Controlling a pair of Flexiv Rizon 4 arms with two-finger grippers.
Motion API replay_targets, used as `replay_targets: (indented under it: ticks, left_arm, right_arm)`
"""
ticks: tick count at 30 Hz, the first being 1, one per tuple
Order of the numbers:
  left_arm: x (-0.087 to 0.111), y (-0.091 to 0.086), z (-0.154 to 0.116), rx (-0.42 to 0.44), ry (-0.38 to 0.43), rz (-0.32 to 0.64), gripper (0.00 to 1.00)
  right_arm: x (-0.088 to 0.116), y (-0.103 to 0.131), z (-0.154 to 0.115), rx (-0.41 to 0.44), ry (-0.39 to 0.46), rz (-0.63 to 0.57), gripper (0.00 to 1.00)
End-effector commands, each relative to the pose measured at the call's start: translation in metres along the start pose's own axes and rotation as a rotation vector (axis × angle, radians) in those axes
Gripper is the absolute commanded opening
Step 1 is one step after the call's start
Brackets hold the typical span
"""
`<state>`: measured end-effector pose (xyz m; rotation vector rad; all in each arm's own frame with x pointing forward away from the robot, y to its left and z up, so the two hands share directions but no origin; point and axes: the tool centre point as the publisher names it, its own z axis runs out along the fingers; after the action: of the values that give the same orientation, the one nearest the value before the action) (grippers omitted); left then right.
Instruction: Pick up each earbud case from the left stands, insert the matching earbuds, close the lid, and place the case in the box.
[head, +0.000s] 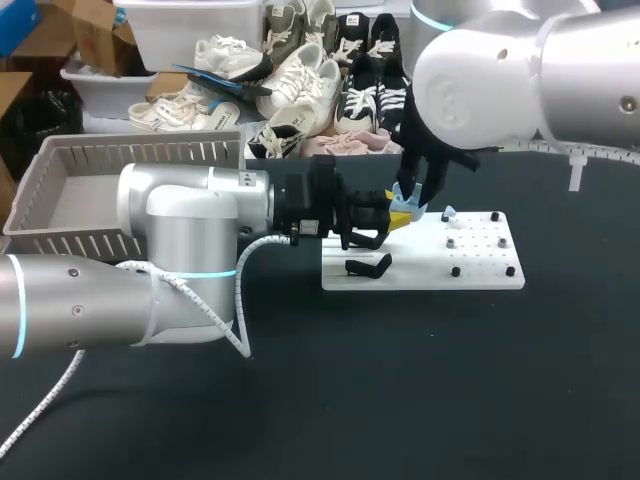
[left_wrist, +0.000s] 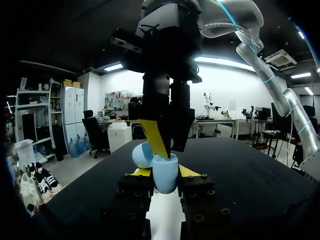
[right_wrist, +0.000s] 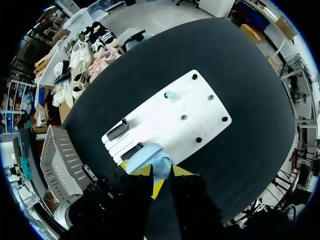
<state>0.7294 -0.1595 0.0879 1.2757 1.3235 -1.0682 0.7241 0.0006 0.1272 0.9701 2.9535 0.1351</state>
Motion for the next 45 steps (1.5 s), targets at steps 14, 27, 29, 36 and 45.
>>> replay_targets:
  ticks: [14,27,29,36,45]
  left_arm:
    - [0.0,-0.001,-0.001,-0.004,-0.002,0.002,0.0]
    - [0.0,-0.001,-0.001,-0.004,-0.002,0.002,0.0]
    - [0.0,-0.001,-0.001,-0.004,-0.002,0.002,0.0]
    - [0.0,-0.001,-0.001,-0.004,-0.002,0.002,0.0]
    - [0.0,-0.001,-0.001,-0.004,-0.002,0.002,0.0]
  right_arm:
    - [0.008,-0.013,-0.016,-0.022,-0.032,-0.008,0.28]
    - [0.001,-0.043,-0.033,-0.064,-0.141,-0.074,0.36]
    - [-0.004,-0.048,-0.033,-0.07,-0.148,-0.079,0.37]
    - [-0.025,-0.066,-0.019,-0.098,-0.137,-0.075,0.38]
    - [-0.054,-0.068,0.006,-0.138,-0.154,-0.152,0.39]
